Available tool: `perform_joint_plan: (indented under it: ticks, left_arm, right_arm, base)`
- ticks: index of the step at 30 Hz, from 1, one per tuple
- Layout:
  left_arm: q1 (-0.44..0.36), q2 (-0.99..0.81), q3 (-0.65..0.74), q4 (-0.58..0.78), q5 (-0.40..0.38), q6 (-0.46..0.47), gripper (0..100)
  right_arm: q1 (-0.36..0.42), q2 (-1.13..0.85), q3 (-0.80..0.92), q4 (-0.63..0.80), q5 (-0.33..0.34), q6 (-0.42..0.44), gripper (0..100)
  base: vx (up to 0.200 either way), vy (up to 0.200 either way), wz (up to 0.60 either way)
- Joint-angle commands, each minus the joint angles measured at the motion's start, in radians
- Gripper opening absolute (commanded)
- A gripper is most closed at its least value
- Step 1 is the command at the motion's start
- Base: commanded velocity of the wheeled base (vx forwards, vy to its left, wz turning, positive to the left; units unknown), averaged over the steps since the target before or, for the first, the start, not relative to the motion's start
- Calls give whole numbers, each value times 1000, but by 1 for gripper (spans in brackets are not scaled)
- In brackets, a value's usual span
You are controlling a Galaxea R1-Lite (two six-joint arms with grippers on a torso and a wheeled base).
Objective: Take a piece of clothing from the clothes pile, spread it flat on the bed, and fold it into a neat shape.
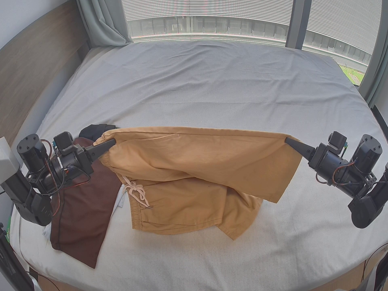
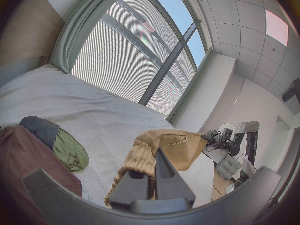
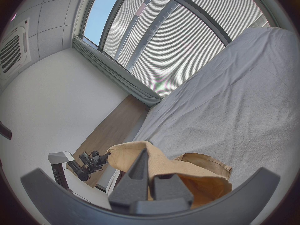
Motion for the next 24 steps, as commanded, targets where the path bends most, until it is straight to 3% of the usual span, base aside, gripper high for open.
perform_joint_plan:
  ticks: [1, 24]
  left_arm:
    - [0, 2, 0, -1, 0, 0, 0]
    - [4, 5, -6, -1, 3, 1, 0]
  right_arm:
    - [1, 2, 1, 0, 1, 0, 0]
    - [-8, 9, -3, 0, 2, -5, 0]
  base:
    - [0, 0, 0]
    - [0, 0, 0]
